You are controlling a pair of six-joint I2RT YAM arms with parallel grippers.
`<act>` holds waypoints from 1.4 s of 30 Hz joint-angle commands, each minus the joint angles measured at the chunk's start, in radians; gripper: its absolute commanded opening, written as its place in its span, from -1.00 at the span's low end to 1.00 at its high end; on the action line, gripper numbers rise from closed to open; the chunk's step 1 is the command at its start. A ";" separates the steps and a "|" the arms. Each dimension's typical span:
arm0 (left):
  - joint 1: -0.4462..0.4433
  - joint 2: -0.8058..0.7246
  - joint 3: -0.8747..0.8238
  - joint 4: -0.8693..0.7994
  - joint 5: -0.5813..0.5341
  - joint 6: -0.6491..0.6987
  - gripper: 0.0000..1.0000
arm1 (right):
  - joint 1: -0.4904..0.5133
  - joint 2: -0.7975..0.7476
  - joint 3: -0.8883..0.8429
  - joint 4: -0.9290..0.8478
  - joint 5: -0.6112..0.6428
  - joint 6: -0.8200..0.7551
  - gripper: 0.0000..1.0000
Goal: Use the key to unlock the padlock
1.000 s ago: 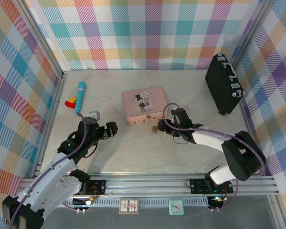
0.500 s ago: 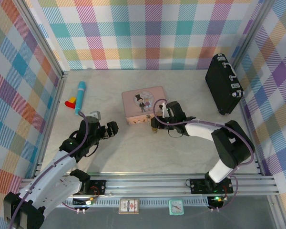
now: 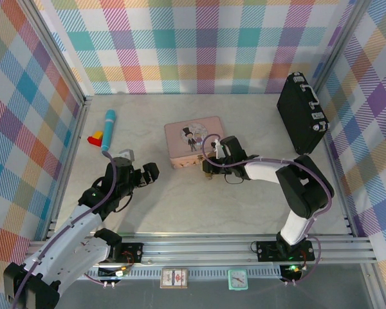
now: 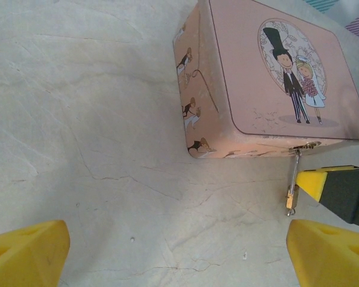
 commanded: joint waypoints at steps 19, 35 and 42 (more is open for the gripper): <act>0.012 0.210 0.094 0.027 0.036 -0.048 0.87 | 0.015 0.071 0.047 0.038 -0.034 0.030 -0.56; 0.017 0.706 0.359 0.183 0.091 -0.059 0.81 | 0.034 0.090 0.012 0.130 -0.020 0.207 -0.88; 0.018 0.871 0.470 0.215 0.116 -0.078 0.76 | 0.034 0.074 -0.051 0.239 0.017 0.372 -0.95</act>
